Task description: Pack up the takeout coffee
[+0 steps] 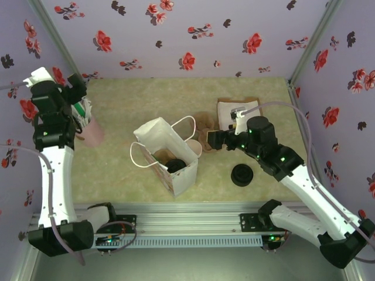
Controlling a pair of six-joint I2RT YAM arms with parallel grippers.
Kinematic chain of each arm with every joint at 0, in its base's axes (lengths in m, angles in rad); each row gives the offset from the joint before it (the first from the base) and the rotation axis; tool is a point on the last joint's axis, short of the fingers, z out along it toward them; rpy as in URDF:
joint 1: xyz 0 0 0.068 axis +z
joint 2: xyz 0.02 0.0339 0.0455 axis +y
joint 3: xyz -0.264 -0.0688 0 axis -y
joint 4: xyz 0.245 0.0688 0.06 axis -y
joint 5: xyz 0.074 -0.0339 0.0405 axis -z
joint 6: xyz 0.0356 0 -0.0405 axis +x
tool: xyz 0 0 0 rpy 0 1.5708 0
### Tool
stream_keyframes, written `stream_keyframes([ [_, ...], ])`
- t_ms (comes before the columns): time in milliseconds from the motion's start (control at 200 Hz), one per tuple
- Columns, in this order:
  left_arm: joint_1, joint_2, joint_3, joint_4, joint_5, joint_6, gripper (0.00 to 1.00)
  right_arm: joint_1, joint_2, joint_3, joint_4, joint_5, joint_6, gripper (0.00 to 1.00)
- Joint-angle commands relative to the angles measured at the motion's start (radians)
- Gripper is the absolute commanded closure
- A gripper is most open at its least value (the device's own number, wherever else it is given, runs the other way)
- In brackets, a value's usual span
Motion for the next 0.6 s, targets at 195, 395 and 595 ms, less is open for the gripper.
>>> stream_keyframes([
  [195,0.002,-0.031,0.076,-0.247,0.445,-0.173,0.01,-0.005,-0.031,0.119,-0.244,0.105,0.079,0.01],
  [395,-0.060,-0.076,-0.006,-0.228,0.627,-0.253,0.01,-0.005,-0.043,0.150,-0.394,0.238,0.228,0.01],
  [595,-0.125,-0.065,-0.065,-0.241,0.638,-0.209,0.01,-0.007,-0.134,0.062,-0.370,0.252,0.276,0.01],
])
